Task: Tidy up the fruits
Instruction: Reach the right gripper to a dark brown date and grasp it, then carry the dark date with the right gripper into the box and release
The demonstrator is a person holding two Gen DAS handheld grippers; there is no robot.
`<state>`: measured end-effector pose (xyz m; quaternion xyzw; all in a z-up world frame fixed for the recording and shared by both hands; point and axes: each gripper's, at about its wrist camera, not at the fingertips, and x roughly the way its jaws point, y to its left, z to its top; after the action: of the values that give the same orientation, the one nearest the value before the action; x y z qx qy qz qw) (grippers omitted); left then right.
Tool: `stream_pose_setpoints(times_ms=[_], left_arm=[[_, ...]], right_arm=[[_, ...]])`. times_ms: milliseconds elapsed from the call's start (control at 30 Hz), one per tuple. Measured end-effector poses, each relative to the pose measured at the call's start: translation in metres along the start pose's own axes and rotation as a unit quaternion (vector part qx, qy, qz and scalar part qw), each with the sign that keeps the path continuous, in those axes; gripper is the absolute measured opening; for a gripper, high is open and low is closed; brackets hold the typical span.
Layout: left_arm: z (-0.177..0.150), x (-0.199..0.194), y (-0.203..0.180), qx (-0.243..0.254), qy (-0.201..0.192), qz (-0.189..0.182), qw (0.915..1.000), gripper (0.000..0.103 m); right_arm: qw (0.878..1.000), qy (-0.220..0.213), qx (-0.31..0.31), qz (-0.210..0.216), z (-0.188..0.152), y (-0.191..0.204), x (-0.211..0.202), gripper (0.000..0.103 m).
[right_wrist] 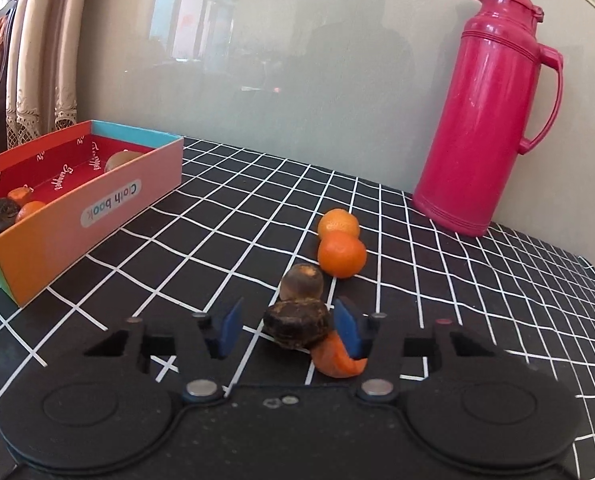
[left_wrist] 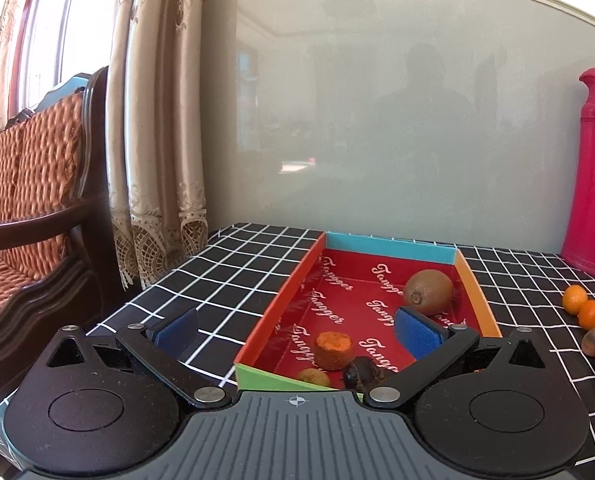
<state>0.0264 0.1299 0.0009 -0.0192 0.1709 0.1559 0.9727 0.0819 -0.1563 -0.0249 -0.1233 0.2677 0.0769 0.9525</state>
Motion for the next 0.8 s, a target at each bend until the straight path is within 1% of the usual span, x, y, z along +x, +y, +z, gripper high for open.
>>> stream_pose_setpoints(times_ms=[233,333,400,467,533,633,800], left_arm=[[-0.002,0.003,0.013,-0.003,0.01,0.008,0.9999,0.103],[-0.001,0.004,0.017,-0.009,0.011,0.01,0.9999,0.103],[-0.001,0.005,0.018,-0.01,0.011,0.011,0.9998,0.103],[-0.001,0.005,0.017,-0.01,0.011,0.011,0.9998,0.103],[-0.002,0.005,0.016,-0.008,0.012,0.011,0.9998,0.103],[-0.001,0.005,0.016,-0.008,0.014,0.01,0.9998,0.103],[-0.002,0.004,0.017,-0.011,0.014,0.013,0.9998,0.103]], right_arm=[[1.0,0.015,-0.005,-0.009,0.001,0.003,0.01,0.051],[1.0,0.021,-0.014,-0.012,0.0,0.003,0.014,0.05],[0.999,0.024,-0.028,-0.024,-0.001,0.006,0.016,0.047],[0.998,0.026,-0.045,-0.033,-0.001,0.011,0.018,0.047],[0.998,0.027,-0.049,-0.036,-0.001,0.012,0.018,0.04],[0.997,0.026,-0.054,-0.039,-0.002,0.014,0.017,0.04],[0.998,0.02,-0.046,-0.029,0.0,0.015,0.013,0.04]])
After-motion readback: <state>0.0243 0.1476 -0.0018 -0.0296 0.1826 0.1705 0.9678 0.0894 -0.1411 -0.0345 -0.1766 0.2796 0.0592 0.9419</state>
